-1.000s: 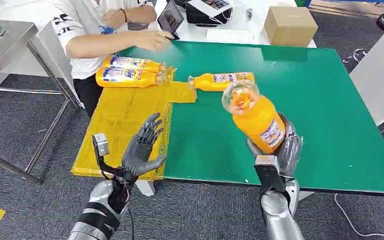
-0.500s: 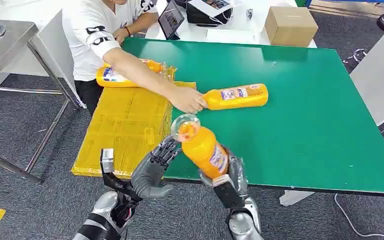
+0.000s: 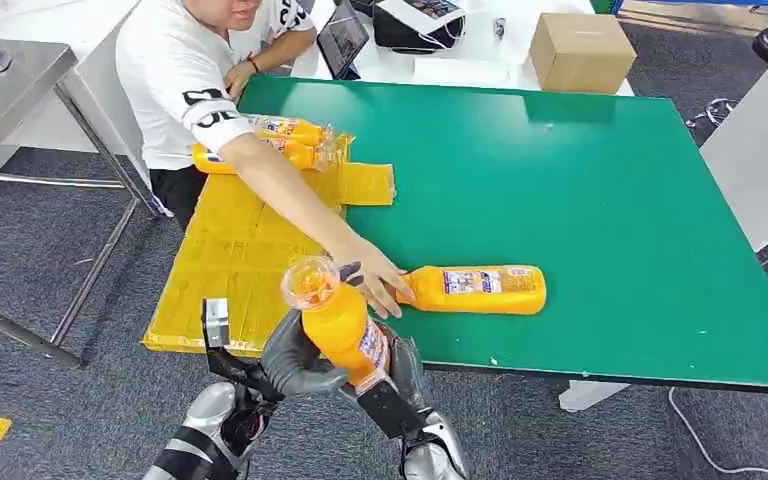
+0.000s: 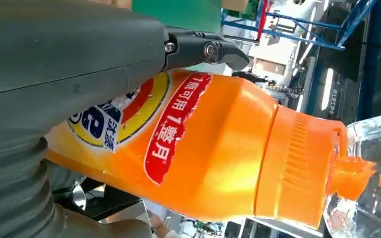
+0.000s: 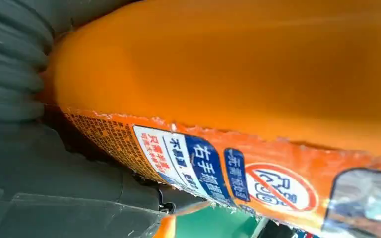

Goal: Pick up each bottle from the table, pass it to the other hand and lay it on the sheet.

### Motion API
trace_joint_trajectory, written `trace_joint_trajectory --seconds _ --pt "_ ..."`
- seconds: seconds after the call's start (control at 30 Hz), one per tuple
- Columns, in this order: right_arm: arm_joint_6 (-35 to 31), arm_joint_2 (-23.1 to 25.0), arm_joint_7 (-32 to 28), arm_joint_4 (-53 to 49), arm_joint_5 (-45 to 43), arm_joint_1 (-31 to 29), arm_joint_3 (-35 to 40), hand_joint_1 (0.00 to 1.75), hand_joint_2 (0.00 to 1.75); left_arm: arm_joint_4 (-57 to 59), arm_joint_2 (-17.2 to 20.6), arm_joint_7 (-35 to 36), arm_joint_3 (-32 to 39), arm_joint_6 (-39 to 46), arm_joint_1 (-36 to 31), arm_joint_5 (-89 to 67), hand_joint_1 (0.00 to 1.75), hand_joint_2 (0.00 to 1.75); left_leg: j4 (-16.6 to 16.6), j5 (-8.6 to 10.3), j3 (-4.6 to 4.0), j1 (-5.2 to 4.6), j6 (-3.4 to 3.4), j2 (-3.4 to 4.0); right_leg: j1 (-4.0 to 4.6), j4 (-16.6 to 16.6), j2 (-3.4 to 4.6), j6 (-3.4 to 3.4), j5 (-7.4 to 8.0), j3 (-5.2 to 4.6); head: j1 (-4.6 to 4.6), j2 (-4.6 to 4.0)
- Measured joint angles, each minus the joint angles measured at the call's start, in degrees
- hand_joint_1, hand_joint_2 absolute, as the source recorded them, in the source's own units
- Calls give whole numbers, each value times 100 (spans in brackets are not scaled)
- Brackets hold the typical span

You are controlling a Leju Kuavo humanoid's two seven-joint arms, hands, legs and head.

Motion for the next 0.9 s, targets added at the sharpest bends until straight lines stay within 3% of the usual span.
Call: trace_joint_trajectory --seconds 0.47,0.5,0.53,0.8,0.87,0.9 --pt "17 50 74 591 240 -182 260 175 175 120 37 -9 4 195 -8 -112 2 175 0 0 0 1 0 1 1 0 1 0 0 -3 0 0" --pt "20 50 83 634 240 -193 280 175 175 122 37 -24 7 227 -7 -142 47 175 0 0 0 1 0 1 1 0 0 0 0 -3 2 0" --pt "20 50 85 671 236 -205 297 175 175 122 37 -33 9 247 -5 -151 173 175 0 0 0 1 0 1 1 0 0 -1 0 -3 2 0" --pt "33 61 116 798 164 -253 337 169 175 125 39 -22 22 415 14 -197 175 175 0 0 0 0 0 1 0 0 1 0 0 -3 2 0" --pt "33 61 111 807 155 -259 341 145 175 125 37 -15 24 398 24 -136 175 175 0 0 0 0 0 1 1 0 1 0 0 -3 2 0" --pt "33 61 103 811 155 -260 343 94 175 125 37 -7 28 370 31 -99 175 175 0 0 0 0 0 1 1 0 1 0 0 -3 2 0"
